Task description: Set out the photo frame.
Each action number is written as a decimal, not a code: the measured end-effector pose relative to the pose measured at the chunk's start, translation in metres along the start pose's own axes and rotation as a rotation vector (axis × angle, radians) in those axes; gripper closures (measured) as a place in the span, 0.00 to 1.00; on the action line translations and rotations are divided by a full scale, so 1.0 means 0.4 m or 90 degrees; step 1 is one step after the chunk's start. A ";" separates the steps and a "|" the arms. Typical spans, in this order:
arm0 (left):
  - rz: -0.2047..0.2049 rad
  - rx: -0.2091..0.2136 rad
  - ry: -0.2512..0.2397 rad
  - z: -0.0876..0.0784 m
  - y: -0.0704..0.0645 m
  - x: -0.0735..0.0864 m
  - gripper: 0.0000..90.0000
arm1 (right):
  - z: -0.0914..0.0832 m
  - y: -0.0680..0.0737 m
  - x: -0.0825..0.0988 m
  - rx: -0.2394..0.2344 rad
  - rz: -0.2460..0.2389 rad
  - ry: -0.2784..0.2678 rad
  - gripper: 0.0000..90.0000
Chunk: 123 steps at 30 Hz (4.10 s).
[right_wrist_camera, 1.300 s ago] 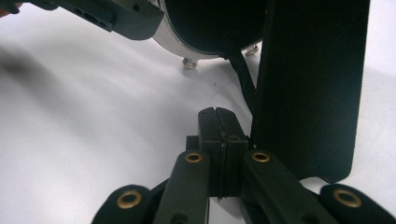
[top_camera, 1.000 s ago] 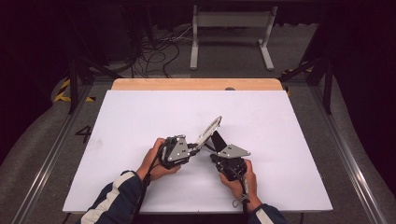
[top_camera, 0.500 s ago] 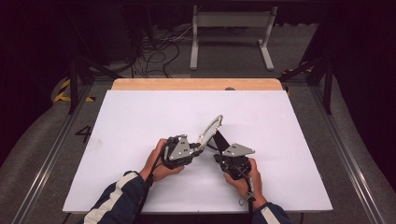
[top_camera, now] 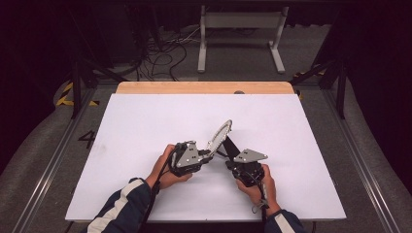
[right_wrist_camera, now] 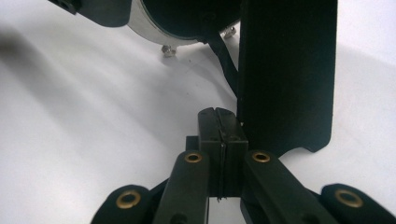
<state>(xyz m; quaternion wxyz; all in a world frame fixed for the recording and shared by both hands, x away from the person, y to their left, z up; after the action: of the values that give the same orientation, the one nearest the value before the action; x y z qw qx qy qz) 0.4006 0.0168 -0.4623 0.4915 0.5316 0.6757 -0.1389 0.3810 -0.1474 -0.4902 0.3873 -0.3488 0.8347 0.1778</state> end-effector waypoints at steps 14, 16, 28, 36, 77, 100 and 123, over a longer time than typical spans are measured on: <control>-0.020 0.002 0.002 0.016 -0.012 -0.014 0.82 | -0.004 -0.033 0.003 0.006 0.012 0.003 1.00; -0.021 0.003 0.002 0.017 -0.012 -0.014 0.82 | -0.004 -0.036 0.003 0.008 0.014 0.001 1.00; -0.023 0.022 -0.009 0.013 -0.011 -0.016 0.85 | -0.004 -0.068 0.009 0.028 0.031 -0.008 1.00; -0.026 0.037 0.011 0.030 -0.013 -0.002 0.87 | -0.001 -0.079 0.012 0.038 0.037 -0.005 1.00; -0.094 0.003 0.042 -0.144 0.006 0.106 0.38 | 0.008 0.023 -0.093 -0.017 0.086 -0.124 0.51; -0.129 -0.016 0.108 -0.191 -0.016 0.181 0.25 | 0.067 0.005 -0.114 0.040 0.151 -0.170 0.69; -0.130 -0.013 0.118 -0.182 -0.020 0.185 0.23 | 0.014 -0.002 -0.076 -0.058 0.131 -0.119 0.79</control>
<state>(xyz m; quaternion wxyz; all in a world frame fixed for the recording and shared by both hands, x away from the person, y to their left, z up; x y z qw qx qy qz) 0.3596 0.1086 -0.4903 0.4158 0.4659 0.7699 -0.1316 0.3982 -0.1314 -0.4704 0.4269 -0.2606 0.8173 0.2860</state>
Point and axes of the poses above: each handheld gripper's, and its own axes: z roughly forward along the jaws, x roughly out of its underside, y roughly to its left, the point moved 6 cm from there along z, roughly forward along the jaws, and after that the axes turned 7 degrees about -x, right-handed, at the moved point
